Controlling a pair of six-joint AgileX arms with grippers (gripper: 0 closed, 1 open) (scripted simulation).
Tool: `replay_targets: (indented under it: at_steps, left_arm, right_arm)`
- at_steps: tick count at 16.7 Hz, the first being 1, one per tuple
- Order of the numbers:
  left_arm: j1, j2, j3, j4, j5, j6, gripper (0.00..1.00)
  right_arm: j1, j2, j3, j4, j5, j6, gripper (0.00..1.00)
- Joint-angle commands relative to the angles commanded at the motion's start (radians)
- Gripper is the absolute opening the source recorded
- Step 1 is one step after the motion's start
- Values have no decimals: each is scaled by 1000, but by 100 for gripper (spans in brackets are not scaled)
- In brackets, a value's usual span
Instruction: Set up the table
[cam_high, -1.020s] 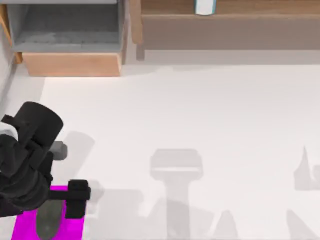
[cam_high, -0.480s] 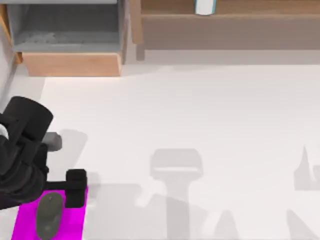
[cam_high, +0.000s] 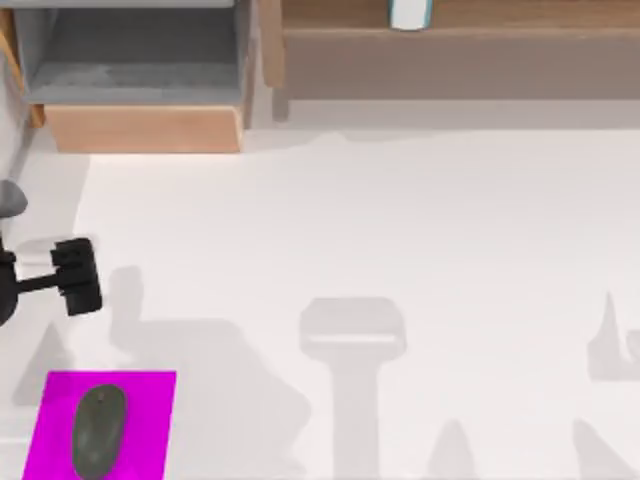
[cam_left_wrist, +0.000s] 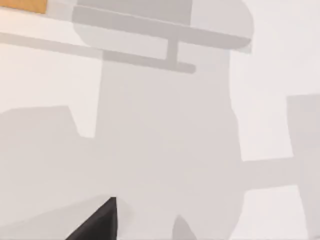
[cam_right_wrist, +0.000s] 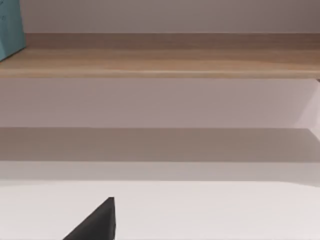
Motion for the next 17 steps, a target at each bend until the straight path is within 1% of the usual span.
replay_targets:
  at_steps: [5, 10, 14, 17]
  left_arm:
    - [263, 40, -66, 435, 137, 208, 100]
    - [491, 119, -114, 873, 281, 491, 100]
    - [628, 216, -122, 1175, 388, 753, 100]
    - [695, 301, -112, 1357, 459, 956, 100]
  right_arm:
    - [0, 0, 0, 0, 0, 0, 100]
    - [0, 0, 0, 0, 0, 0, 100]
    - [0, 0, 0, 0, 0, 0, 100]
    - [0, 0, 0, 0, 0, 0, 100]
